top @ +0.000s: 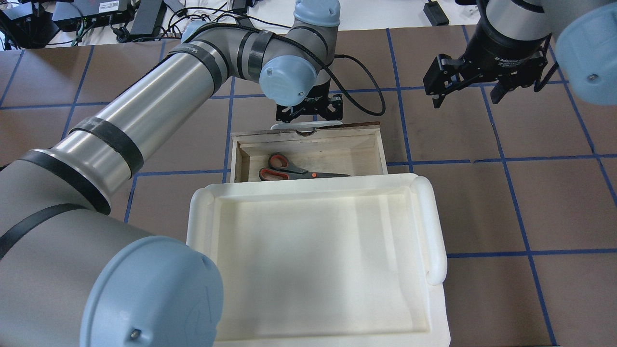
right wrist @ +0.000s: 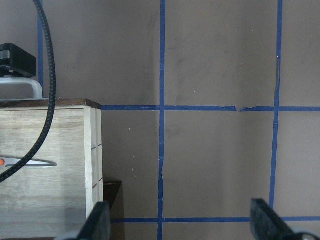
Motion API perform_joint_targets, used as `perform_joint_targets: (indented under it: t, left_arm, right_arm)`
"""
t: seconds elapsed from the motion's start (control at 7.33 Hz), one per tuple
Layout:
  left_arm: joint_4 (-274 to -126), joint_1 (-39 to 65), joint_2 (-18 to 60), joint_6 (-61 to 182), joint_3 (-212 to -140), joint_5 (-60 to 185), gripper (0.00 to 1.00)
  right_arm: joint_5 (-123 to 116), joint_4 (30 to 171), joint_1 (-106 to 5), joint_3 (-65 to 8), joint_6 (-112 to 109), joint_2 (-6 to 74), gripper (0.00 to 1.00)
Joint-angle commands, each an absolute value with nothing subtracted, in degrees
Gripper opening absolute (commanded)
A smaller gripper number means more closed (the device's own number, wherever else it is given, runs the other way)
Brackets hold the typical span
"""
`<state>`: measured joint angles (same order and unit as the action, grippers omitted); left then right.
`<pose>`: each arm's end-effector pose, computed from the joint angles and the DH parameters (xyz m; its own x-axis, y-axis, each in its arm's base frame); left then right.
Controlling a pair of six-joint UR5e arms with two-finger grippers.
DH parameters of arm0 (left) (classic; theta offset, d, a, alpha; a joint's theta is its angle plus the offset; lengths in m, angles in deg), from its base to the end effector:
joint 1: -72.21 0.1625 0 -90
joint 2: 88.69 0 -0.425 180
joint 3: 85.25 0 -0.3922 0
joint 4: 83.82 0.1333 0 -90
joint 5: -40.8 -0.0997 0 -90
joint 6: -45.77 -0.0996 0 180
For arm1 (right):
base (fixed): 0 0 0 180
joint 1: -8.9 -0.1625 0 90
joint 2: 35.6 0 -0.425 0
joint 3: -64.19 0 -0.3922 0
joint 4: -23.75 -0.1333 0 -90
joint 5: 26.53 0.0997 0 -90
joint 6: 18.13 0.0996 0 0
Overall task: Put scissors in drawer and close it
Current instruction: 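Push the drawer front with the left gripper to slide it shut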
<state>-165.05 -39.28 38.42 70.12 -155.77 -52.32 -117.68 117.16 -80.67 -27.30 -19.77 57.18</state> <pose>-0.3803 -0.6170 0.2690 -0.9929 -0.0387 -0.1125 -0.0520 0.9916 0.1181 0.1277 -0.4800 0.5048 -0.9996 -0.0194 0.0223 -0.0211 0.9965 -0.0813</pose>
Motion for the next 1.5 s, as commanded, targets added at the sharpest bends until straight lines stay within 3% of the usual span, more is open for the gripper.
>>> perform_joint_targets:
  t: [0.0,1.36]
  left_arm:
    - [-169.58,-39.41,35.95,70.12,-156.18,-50.61,1.00]
    - [-182.70,-40.20,27.06,68.80,-167.07,-50.34,1.00]
  right_arm:
    - [-117.76,117.09,-80.66,-27.30,-19.80,57.13,1.00]
    - [-117.59,117.00,-80.66,-27.39,-19.80,57.21,1.00]
